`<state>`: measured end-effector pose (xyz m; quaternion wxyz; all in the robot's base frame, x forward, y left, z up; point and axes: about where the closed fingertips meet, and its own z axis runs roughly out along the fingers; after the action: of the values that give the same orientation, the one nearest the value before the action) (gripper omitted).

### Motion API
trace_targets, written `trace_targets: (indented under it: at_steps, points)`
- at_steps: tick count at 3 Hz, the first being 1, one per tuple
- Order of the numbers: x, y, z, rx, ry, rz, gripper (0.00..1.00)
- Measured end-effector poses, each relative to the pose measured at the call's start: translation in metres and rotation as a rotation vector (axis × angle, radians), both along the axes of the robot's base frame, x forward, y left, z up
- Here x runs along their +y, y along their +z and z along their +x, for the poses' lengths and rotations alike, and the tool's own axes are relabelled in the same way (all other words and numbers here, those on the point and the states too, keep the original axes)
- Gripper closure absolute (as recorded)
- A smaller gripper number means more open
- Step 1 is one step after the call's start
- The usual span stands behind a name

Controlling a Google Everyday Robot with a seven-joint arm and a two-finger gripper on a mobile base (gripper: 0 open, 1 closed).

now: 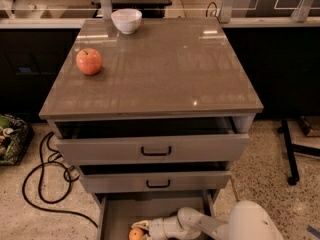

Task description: Pick orange from bottom drawer and place on counter

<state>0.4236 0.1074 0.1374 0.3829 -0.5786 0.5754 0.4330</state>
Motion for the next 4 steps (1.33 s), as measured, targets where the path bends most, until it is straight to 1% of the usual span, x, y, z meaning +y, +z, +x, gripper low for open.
trace_targets:
  at_steps: [1, 2, 3, 4]
  points:
    - [0.002, 0.0, -0.002, 0.002, 0.003, 0.002, 1.0]
    - [0.0, 0.008, -0.006, -0.006, 0.002, 0.007, 1.0]
    - [-0.01, 0.031, -0.017, -0.028, -0.008, 0.008, 1.0]
    - [-0.03, 0.081, -0.035, -0.078, -0.031, 0.014, 1.0]
